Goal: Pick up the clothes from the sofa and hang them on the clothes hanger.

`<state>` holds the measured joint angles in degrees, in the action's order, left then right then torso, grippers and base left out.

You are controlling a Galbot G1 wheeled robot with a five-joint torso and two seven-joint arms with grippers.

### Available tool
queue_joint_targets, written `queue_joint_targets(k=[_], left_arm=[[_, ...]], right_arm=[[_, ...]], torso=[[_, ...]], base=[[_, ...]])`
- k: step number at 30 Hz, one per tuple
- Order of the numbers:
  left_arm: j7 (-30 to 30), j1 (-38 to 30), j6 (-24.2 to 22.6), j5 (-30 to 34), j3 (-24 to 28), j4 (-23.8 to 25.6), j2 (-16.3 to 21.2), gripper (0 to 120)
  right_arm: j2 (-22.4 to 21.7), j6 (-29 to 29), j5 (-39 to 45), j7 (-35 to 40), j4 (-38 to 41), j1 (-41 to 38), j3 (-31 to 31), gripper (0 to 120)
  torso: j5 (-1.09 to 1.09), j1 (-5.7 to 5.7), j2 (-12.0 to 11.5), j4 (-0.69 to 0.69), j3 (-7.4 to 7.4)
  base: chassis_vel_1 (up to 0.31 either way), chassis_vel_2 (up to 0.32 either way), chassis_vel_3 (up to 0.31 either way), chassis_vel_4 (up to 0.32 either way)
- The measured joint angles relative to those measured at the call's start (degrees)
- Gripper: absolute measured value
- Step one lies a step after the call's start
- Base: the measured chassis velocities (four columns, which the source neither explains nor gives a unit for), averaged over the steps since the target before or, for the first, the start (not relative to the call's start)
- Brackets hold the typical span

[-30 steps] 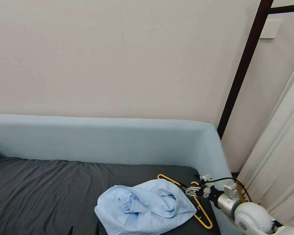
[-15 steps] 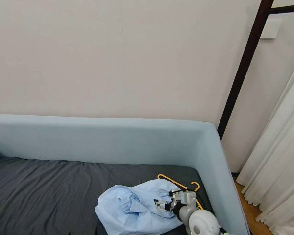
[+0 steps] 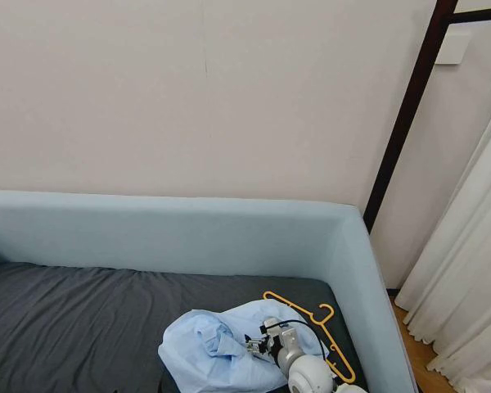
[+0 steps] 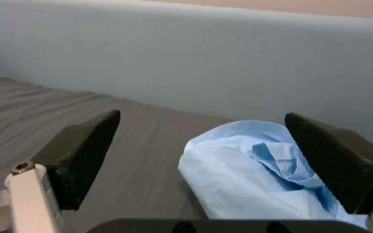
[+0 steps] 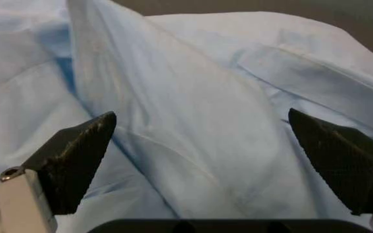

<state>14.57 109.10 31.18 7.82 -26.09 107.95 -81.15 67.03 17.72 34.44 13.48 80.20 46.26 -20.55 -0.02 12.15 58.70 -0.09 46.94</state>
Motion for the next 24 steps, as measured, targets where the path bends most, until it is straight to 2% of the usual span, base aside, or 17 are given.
queue_joint_targets(k=[14,24], left_arm=[[0.2,-0.1,0.4,0.0,-0.3,-0.5,-0.4,100],[0.3,-0.5,0.6,0.0,-0.3,-1.0,-0.5,100]], right_arm=[[2.0,-1.9,-10.2,-0.3,-2.1,0.3,-5.7,100],[-0.4,-0.9,-7.4,1.2,3.3,-0.2,-4.6,100]], torso=[[0.01,0.0,0.0,0.0,0.0],[0.01,0.0,0.0,0.0,0.0]], base=[[0.0,0.0,0.0,0.0],[0.0,0.0,0.0,0.0]])
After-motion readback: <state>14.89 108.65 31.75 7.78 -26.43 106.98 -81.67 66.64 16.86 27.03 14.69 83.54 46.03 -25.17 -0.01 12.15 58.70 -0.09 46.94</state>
